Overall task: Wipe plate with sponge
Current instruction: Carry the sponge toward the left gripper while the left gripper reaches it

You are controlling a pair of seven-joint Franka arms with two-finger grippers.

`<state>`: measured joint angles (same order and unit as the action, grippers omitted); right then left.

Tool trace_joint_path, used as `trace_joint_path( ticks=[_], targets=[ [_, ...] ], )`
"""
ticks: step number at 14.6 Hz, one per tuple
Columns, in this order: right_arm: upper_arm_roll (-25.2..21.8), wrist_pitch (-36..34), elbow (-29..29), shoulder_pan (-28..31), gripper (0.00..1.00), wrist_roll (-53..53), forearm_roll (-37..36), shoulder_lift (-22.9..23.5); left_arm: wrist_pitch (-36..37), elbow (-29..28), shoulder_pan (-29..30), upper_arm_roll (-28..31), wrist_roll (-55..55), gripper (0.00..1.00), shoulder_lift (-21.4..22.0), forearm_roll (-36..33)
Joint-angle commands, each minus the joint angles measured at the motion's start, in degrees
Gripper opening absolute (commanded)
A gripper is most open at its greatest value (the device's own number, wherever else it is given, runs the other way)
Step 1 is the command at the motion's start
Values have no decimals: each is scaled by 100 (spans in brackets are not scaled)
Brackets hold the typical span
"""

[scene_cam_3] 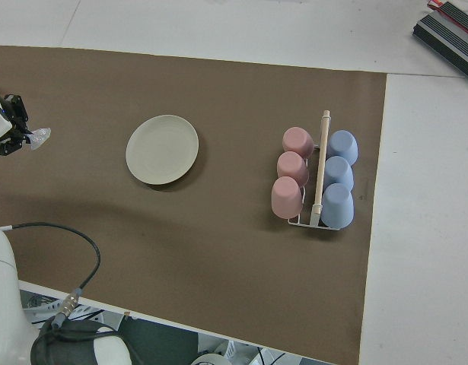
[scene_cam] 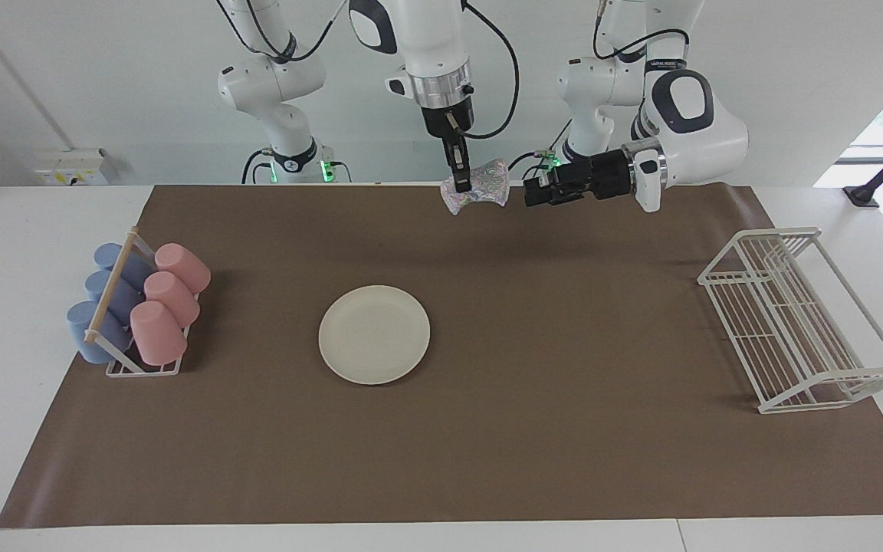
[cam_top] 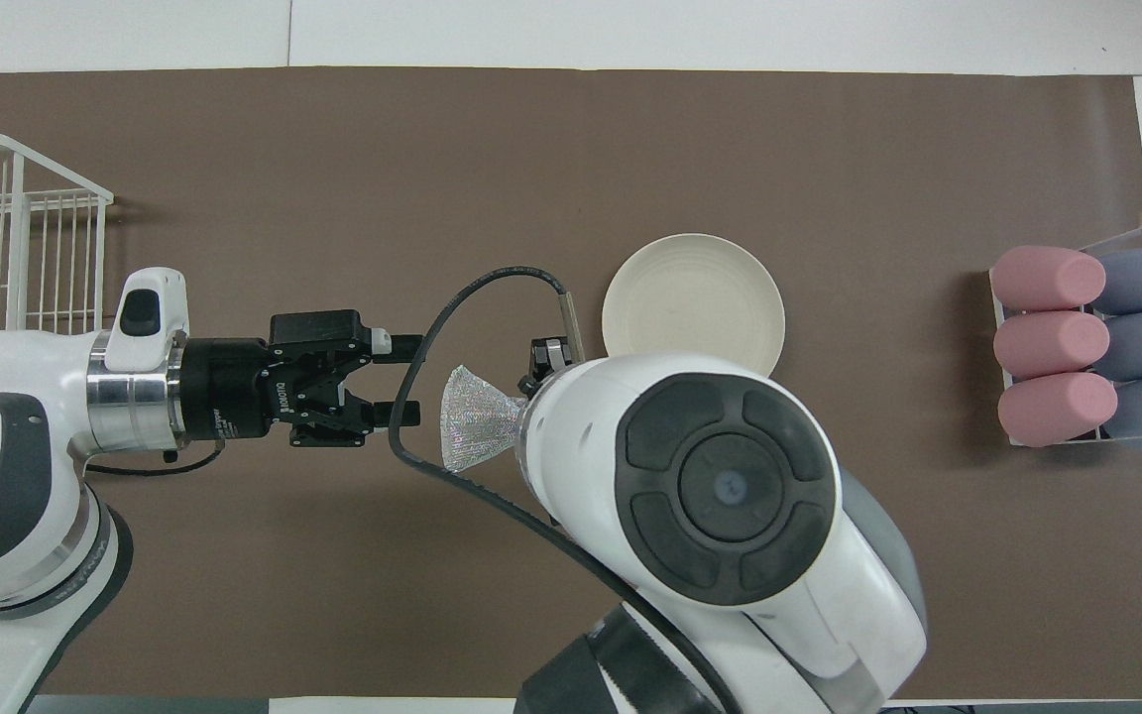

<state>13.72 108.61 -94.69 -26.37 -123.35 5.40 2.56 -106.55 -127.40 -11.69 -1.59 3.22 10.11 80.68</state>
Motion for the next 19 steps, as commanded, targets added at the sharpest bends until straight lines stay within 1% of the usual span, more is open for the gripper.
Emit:
trace_joint_path(
  ticks=[1,2,3,4,5,8,9,10,11,12,13,14,15,16,17,19],
  targets=[
    [16,46,65,-9,0,-137,-12,43,-42,338,-317,71,135,100,-307,-87],
    [16,46,65,-9,0,-137,-12,43,98,435,-308,62,117,100,-386,-383],
    [16,46,65,-9,0,-137,-12,43,387,775,-273,62,108,100,-657,-630],
    [16,55,65,-9,0,-137,-12,43,746,1213,-247,71,117,100,-1025,-720],
    [16,55,65,-9,0,-128,-21,43,994,1444,-220,88,126,100,-1211,-729],
    [16,55,56,-9,0,-128,-30,43,1224,1446,-107,97,135,100,-1205,-720],
    [16,55,56,-9,0,-128,-30,43,1303,1446,-97,106,135,95,-1205,-729],
    [16,46,56,-9,0,-128,-30,43,1330,1446,-97,115,143,85,-1205,-747],
    [16,55,56,-9,0,-128,-30,43,1417,1464,-97,115,143,78,-1205,-834],
    [16,55,56,-9,0,-128,-30,43,1627,1525,-62,115,143,75,-1213,-1052],
    [16,55,56,0,0,-128,-30,43,1829,1551,8,115,143,72,-1222,-1115],
    [16,55,56,-9,0,-128,-30,43,1866,1543,35,115,161,68,-1222,-1125],
    [16,55,56,-9,0,-128,-30,43,1884,1543,35,115,196,60,-1213,-1125],
    [16,55,56,0,0,-128,-30,43,1875,1543,26,115,318,46,-1205,-1125],
    [16,55,56,0,0,-128,-30,43,1797,1543,-17,106,580,29,-1196,-1125],
    [16,55,56,0,0,-128,-30,43,1779,1543,-35,97,820,15,-1187,-1125]
  ],
)
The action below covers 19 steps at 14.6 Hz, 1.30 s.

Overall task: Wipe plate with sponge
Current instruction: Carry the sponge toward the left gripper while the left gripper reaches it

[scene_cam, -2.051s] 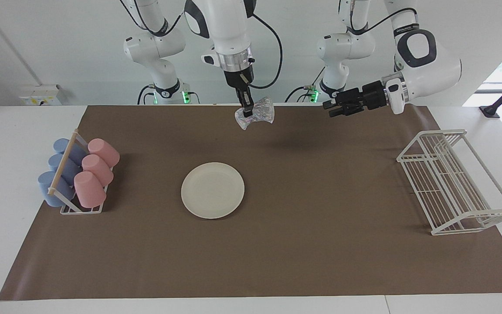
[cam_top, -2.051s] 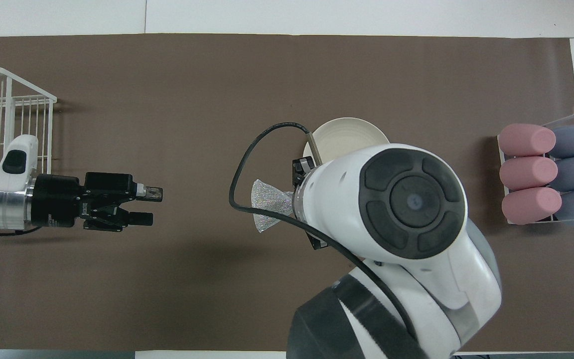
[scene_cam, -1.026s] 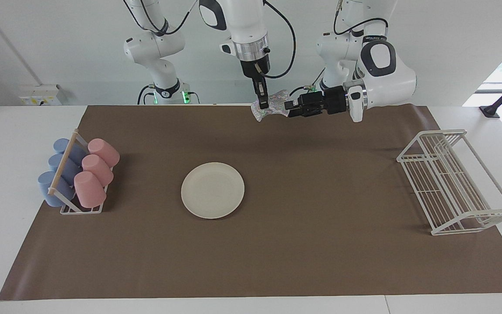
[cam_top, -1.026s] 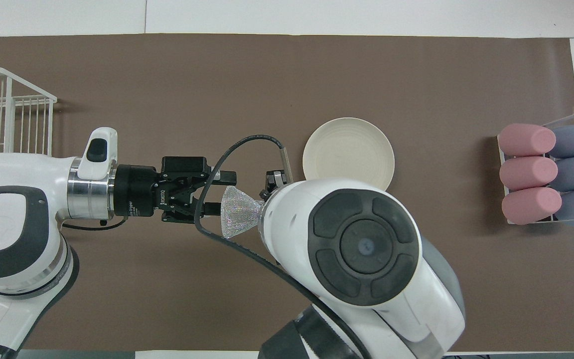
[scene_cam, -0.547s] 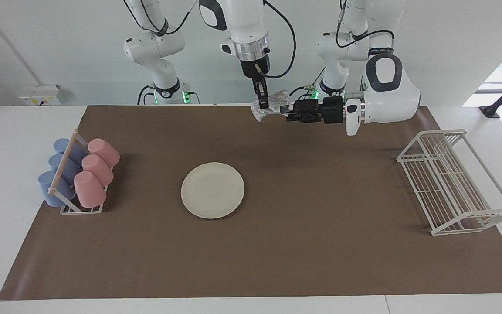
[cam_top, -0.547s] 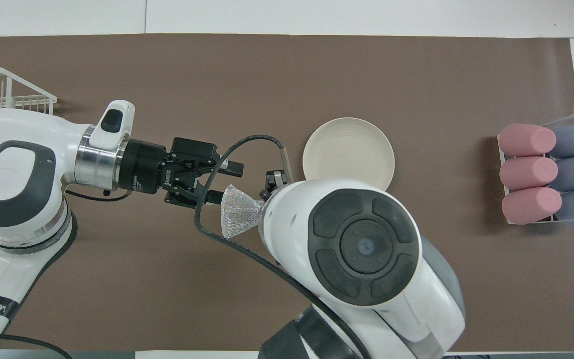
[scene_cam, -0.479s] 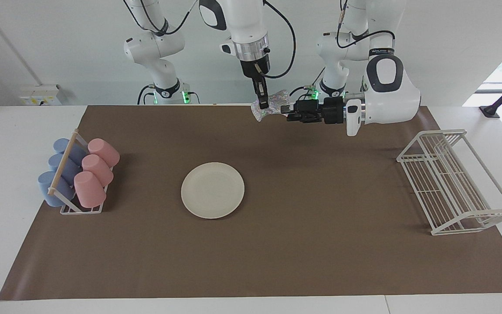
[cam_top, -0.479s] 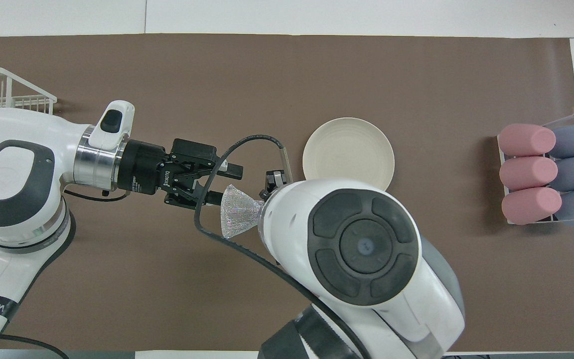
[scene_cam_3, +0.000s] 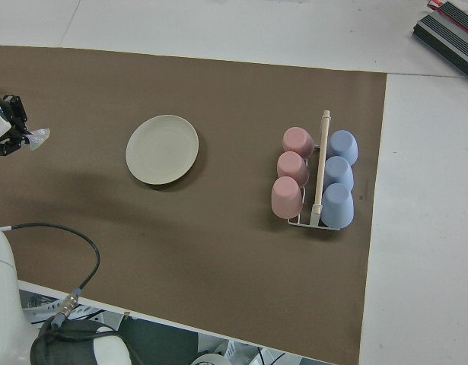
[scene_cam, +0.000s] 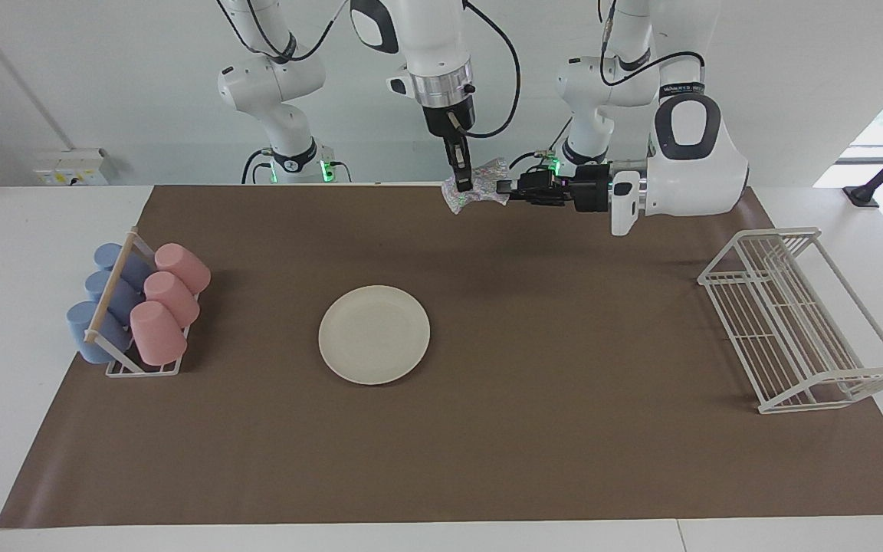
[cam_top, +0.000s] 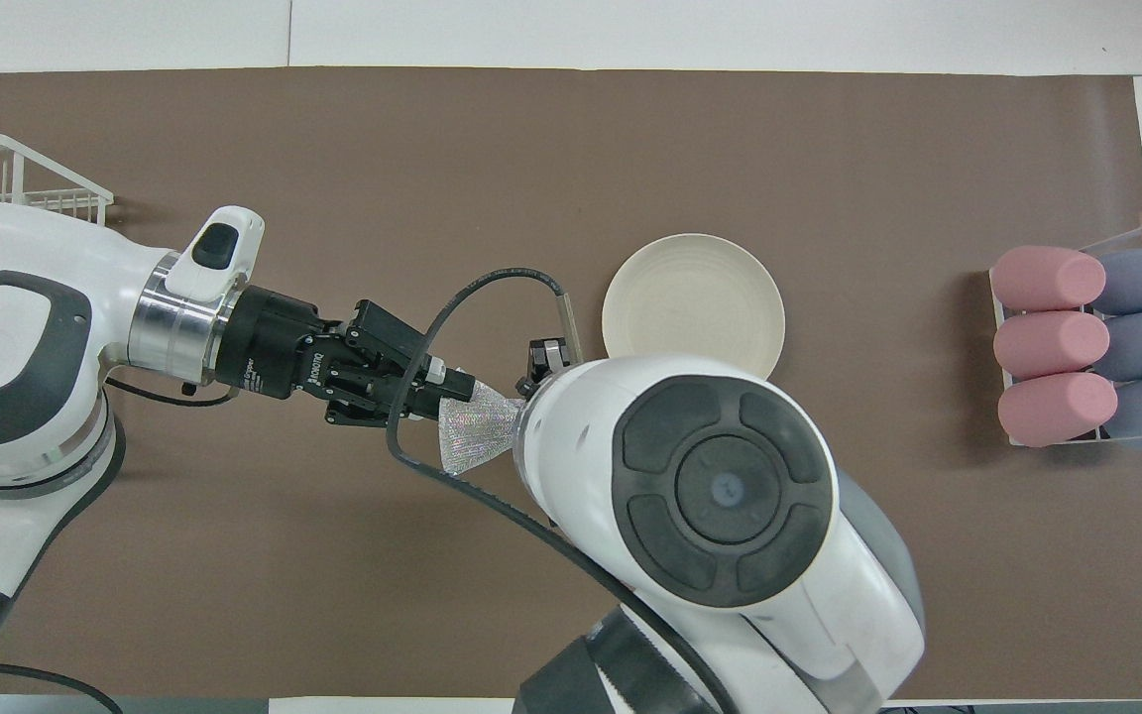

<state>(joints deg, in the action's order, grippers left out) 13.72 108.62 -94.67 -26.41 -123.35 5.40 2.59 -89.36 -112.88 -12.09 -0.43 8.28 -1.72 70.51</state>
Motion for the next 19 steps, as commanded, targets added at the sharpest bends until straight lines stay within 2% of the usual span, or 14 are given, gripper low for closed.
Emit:
trace_joint_path(
  ticks=[1,5,6,7,8,9,14,18,19],
  targets=[
    [17,54,54,5,0,-119,-30,40,68,91,5,-19,332,0,5,-99],
    [17,72,45,5,0,-67,-30,40,120,82,57,-19,341,0,22,-98],
    [17,141,19,5,30,-75,-30,31,138,82,66,-19,349,0,22,-98],
    [17,229,-7,-4,65,-136,-30,22,129,82,66,-10,358,0,48,-98],
    [17,239,-16,-4,97,-154,-30,22,129,82,66,-10,402,0,49,-98],
    [17,221,-16,4,100,-137,-21,14,138,82,66,-10,419,0,49,-98],
    [-10,291,-7,83,100,-32,-21,-13,147,82,110,7,446,0,49,-125],
    [-45,230,1,171,100,845,-47,-48,68,91,364,16,551,0,57,-221],
    [-45,213,1,206,100,1091,-48,-91,42,108,391,25,569,0,57,-465]
  ],
)
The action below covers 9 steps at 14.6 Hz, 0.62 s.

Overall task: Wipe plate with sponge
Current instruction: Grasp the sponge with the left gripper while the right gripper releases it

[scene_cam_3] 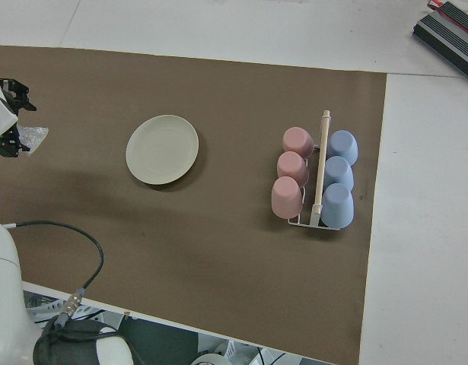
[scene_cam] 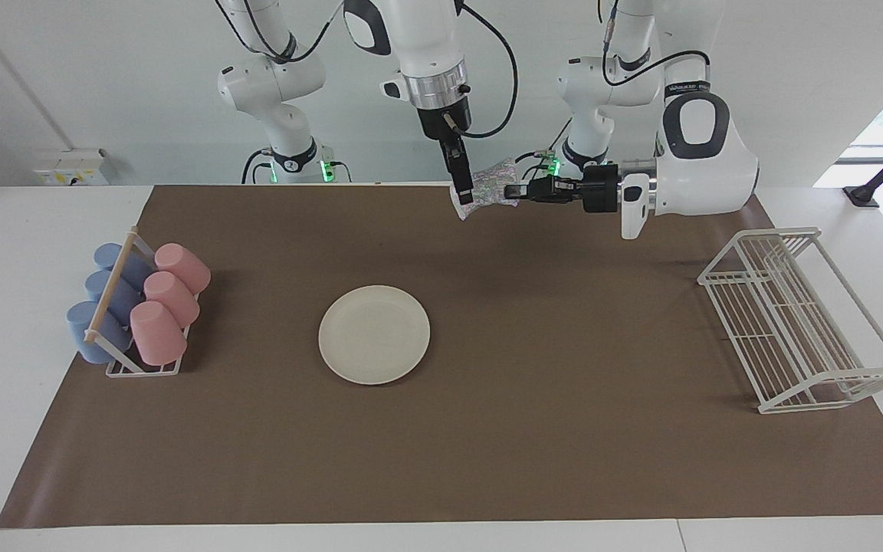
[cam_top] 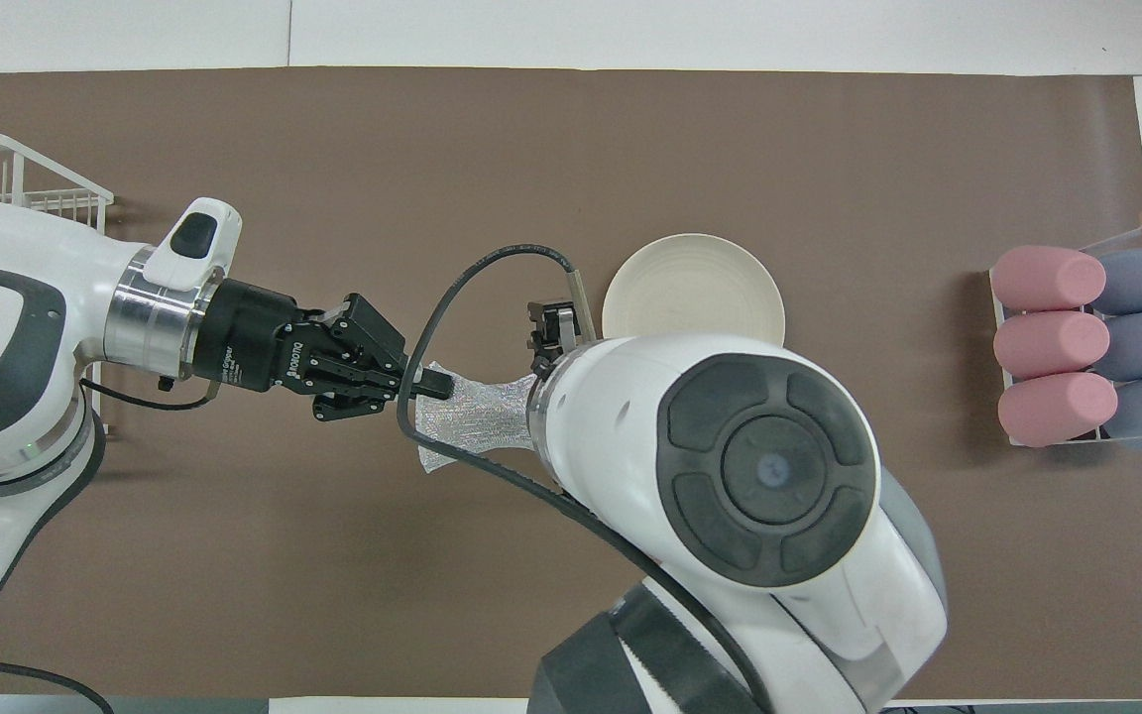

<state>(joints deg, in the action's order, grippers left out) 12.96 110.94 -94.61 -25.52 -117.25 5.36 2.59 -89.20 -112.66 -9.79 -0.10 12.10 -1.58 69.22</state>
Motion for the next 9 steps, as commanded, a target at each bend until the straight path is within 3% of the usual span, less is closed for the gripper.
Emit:
trace_joint_path(
  ticks=[1,5,9],
  targets=[
    [40,-37,-5,205,100,763,-52,-118,17,121,257,-16,187,0,78,-679],
    [40,-20,-83,416,100,2491,-53,-171,-132,235,609,-17,423,0,254,-1506],
    [31,-168,-154,891,100,5497,-53,-232,-150,779,891,-17,985,0,299,-2778]
  ],
)
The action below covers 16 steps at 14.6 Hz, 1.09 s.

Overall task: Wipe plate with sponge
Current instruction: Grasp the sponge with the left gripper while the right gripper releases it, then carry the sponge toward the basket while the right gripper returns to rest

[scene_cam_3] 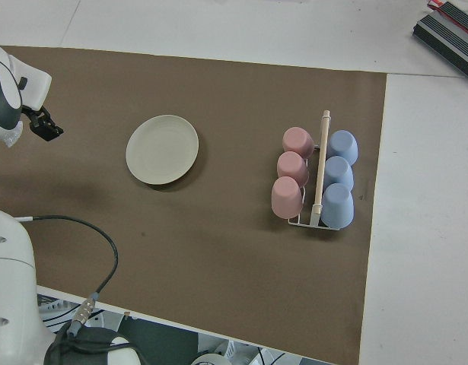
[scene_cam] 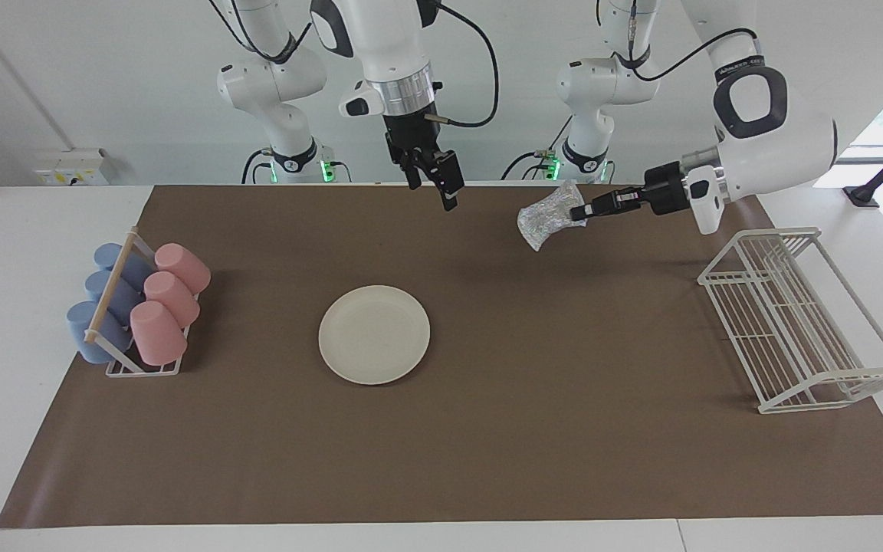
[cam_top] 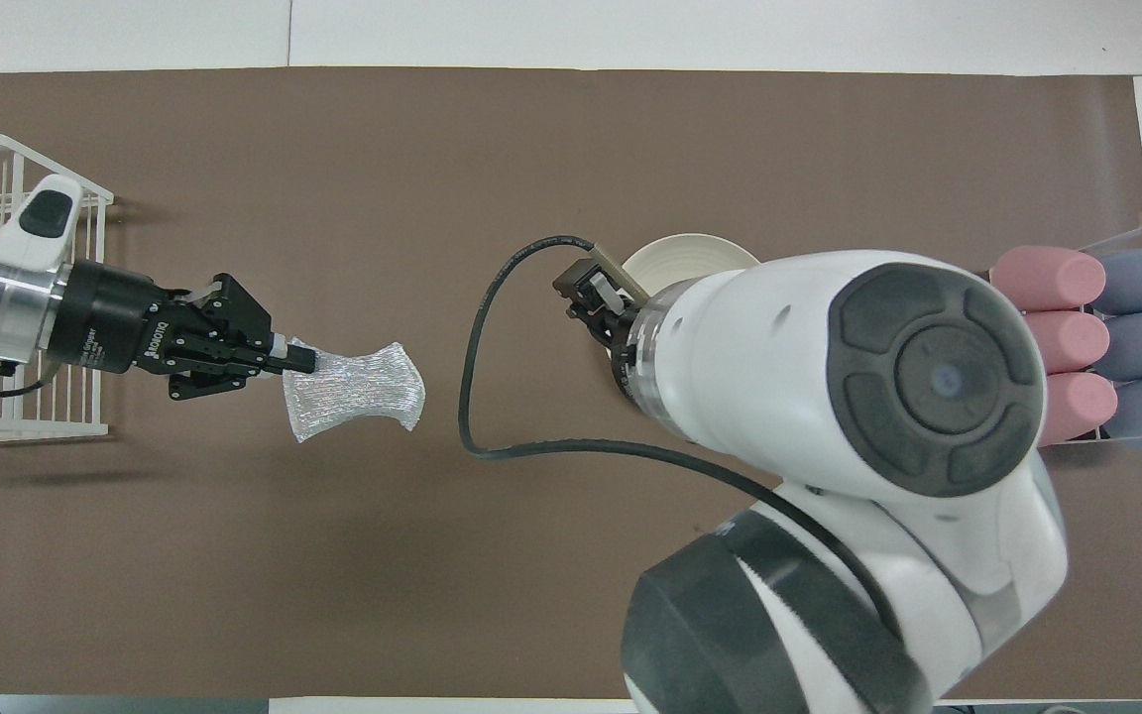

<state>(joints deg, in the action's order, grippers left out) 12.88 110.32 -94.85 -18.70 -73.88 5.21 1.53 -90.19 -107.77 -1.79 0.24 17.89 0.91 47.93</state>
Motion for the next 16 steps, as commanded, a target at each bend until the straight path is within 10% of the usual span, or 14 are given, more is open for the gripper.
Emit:
trace_joint_path(
  ticks=[1,7,16],
  targets=[
    [39,-290,-130,313,100,1618,-47,-187,-60,474,91,-51,661,0,40,-1062],
    [31,-1125,-130,1026,100,4467,-73,-443,194,1204,12,-94,1102,0,-3,-2989],
    [-566,-1451,-113,1123,100,5691,-99,-487,336,1443,-321,-121,1077,0,-56,-5951]
  ],
)
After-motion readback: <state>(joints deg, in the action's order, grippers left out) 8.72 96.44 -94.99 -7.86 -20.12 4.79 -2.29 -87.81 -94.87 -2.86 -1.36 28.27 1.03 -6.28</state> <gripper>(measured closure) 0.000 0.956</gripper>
